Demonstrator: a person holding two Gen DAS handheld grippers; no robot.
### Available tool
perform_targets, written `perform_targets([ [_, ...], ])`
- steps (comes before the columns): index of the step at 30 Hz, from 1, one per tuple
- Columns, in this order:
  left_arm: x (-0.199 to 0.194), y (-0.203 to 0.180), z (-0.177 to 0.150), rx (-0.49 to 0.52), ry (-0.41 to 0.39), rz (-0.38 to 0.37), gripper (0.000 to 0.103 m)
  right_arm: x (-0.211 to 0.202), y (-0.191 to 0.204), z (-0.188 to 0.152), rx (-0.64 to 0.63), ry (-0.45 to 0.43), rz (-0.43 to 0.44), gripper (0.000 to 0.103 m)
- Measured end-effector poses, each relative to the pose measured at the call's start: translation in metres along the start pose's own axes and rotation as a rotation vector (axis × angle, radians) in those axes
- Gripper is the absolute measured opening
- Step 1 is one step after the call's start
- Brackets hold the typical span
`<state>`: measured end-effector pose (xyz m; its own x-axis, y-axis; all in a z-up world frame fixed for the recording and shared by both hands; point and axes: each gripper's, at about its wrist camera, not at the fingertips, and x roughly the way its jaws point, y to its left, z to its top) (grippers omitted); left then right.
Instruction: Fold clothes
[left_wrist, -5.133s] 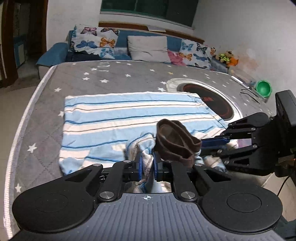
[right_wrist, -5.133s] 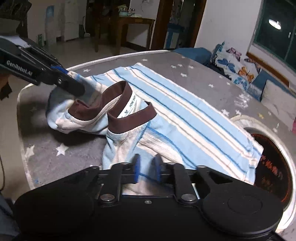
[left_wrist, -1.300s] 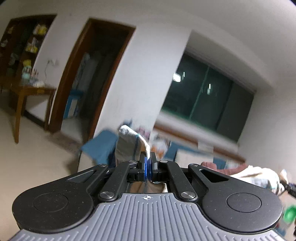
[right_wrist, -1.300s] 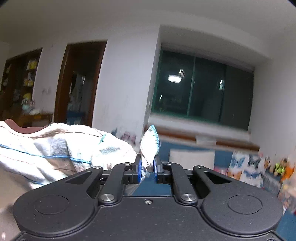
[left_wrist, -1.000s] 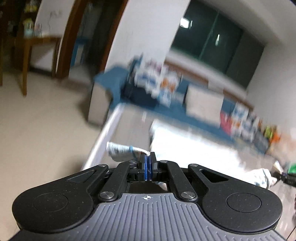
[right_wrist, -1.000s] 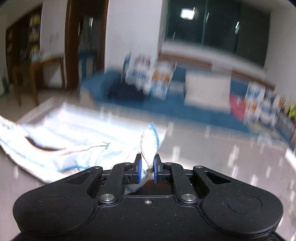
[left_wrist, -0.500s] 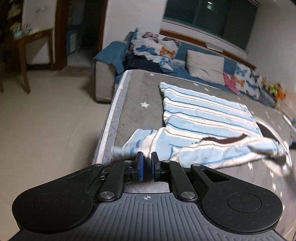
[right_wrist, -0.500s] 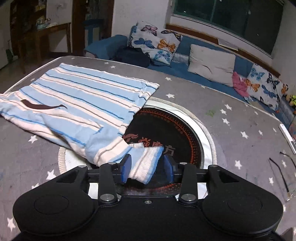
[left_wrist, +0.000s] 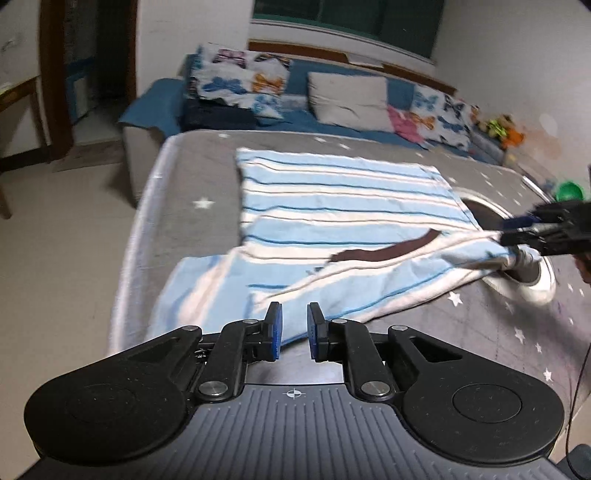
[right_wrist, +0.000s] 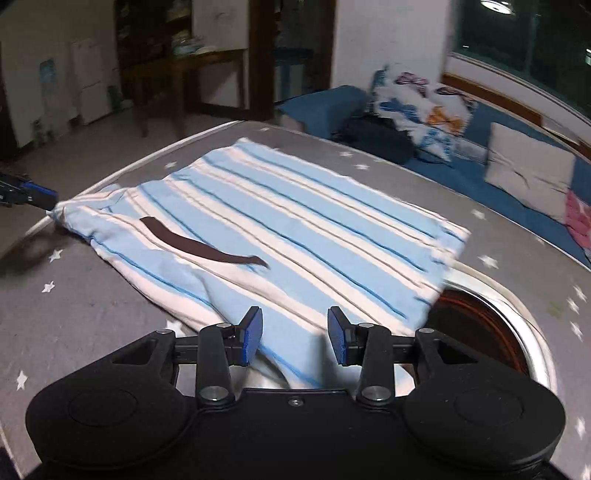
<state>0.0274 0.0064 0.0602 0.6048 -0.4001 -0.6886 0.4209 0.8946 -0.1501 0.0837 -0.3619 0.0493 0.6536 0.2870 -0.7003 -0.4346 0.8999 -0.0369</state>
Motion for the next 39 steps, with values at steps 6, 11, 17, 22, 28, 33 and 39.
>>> perform_targets([
  [6,0.038,-0.009,0.013,0.006,0.024,-0.048,0.015,0.025,0.003,0.009,-0.031,0.032,0.039,0.042],
  [11,0.062,-0.019,0.026,0.042,0.034,-0.083,0.029,0.037,-0.005,0.007,-0.02,0.067,0.074,0.042],
  [17,0.089,-0.031,0.026,0.088,0.073,-0.091,0.028,0.04,-0.004,0.002,-0.026,0.087,0.098,0.033],
  [22,0.087,-0.038,0.022,0.121,0.05,-0.079,0.006,0.034,0.005,0.0,-0.05,0.086,0.1,0.011],
  [28,0.055,-0.043,0.017,0.112,-0.026,-0.104,0.003,-0.002,0.019,-0.005,-0.058,0.013,0.094,0.008],
  [33,0.014,-0.048,-0.005,0.15,-0.094,-0.154,0.003,-0.041,0.046,-0.031,-0.121,-0.018,0.108,0.008],
  [39,-0.012,-0.054,-0.039,0.205,-0.072,-0.176,0.003,-0.071,0.082,-0.07,-0.206,-0.002,0.137,0.008],
])
